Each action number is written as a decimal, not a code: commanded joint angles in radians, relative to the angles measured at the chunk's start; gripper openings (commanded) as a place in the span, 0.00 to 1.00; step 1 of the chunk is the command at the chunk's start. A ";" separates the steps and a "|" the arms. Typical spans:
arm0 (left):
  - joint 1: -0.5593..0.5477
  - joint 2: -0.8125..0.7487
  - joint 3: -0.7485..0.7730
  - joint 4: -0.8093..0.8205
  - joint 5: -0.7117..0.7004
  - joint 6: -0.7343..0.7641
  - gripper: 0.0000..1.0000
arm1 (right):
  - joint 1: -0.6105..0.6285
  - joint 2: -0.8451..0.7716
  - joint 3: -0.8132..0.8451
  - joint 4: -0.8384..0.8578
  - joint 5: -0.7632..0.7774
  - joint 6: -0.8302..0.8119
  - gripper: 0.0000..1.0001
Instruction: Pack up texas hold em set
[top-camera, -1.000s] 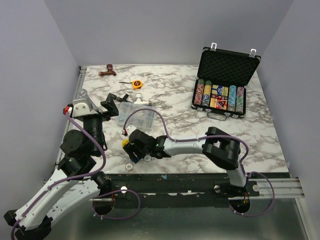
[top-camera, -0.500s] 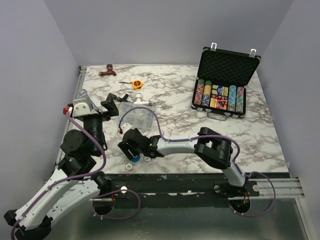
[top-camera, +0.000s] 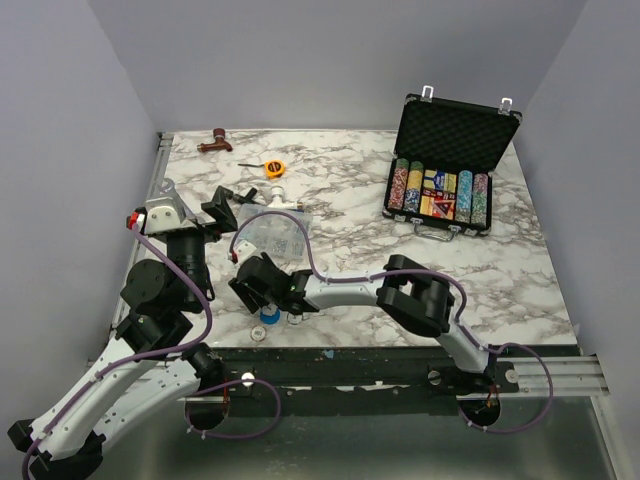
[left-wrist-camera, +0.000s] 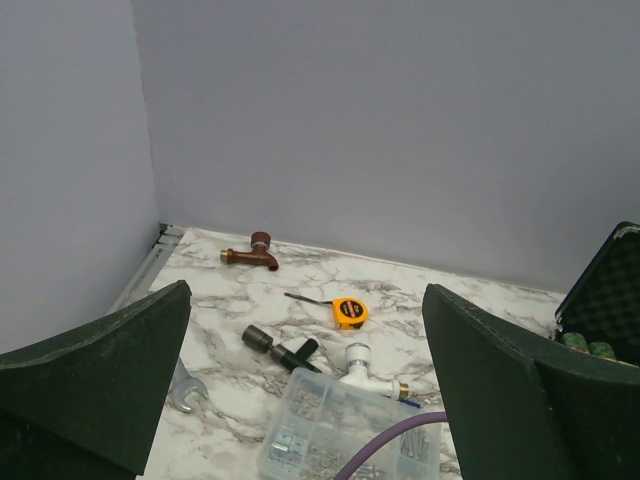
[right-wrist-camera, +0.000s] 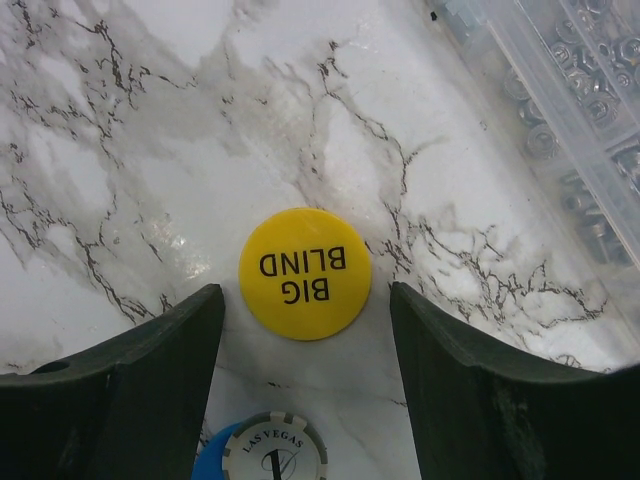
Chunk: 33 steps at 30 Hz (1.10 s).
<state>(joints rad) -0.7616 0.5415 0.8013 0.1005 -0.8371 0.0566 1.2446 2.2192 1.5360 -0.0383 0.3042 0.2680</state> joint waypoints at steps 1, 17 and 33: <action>-0.005 -0.004 -0.004 0.012 -0.011 0.008 0.99 | 0.008 0.073 0.012 -0.026 0.009 -0.003 0.68; -0.005 0.009 -0.001 0.002 0.000 0.002 0.99 | 0.007 0.048 -0.016 -0.012 0.094 -0.008 0.42; -0.005 0.029 0.002 -0.009 0.009 -0.012 0.99 | -0.170 -0.410 -0.554 0.049 0.297 0.173 0.37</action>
<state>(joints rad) -0.7616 0.5659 0.8013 0.1017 -0.8364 0.0555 1.1427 1.9247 1.0901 0.0509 0.5018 0.3618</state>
